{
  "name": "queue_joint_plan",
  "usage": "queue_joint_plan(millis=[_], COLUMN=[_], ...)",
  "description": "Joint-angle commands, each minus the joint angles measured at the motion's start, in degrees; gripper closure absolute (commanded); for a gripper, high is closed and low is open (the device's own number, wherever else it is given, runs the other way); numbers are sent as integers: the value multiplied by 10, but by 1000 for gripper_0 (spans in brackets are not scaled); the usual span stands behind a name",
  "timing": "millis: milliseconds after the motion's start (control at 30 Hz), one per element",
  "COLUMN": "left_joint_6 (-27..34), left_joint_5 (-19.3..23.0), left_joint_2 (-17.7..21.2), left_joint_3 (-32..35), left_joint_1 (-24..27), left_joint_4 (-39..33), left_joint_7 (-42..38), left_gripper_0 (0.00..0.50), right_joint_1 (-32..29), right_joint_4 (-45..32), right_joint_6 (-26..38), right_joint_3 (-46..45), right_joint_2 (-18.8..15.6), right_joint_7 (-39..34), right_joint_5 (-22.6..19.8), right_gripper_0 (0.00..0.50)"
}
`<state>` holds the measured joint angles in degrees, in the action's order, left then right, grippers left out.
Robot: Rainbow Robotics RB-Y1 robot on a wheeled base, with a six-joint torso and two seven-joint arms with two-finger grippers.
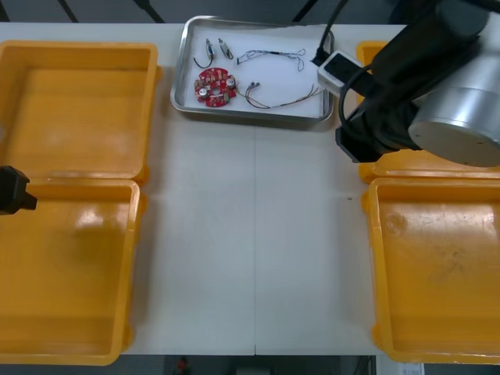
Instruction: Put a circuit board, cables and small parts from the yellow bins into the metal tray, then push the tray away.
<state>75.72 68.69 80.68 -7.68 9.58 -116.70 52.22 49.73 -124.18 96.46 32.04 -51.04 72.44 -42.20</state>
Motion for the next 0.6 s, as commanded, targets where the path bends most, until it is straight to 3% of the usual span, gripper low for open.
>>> queue_joint_plan(millis=[33,200,600], left_joint_6=[-5,-5,-5], left_joint_5=[5,5,5], left_joint_2=[30,30,30], left_joint_3=[14,14,14], left_joint_1=[-11,-11,-11], left_joint_4=[-10,-10,-10], left_joint_7=[-25,-25,-25], left_gripper_0=[0,0,0], right_joint_1=[-73,-161,-322], right_joint_4=[-26,-25,24], right_joint_6=[7,7,10], right_joint_3=[-116,-239,-437], right_joint_2=[-49,-82,-102], right_joint_7=[-28,-45,-59], right_joint_5=[-49,-111,-155], right_gripper_0=[0,0,0])
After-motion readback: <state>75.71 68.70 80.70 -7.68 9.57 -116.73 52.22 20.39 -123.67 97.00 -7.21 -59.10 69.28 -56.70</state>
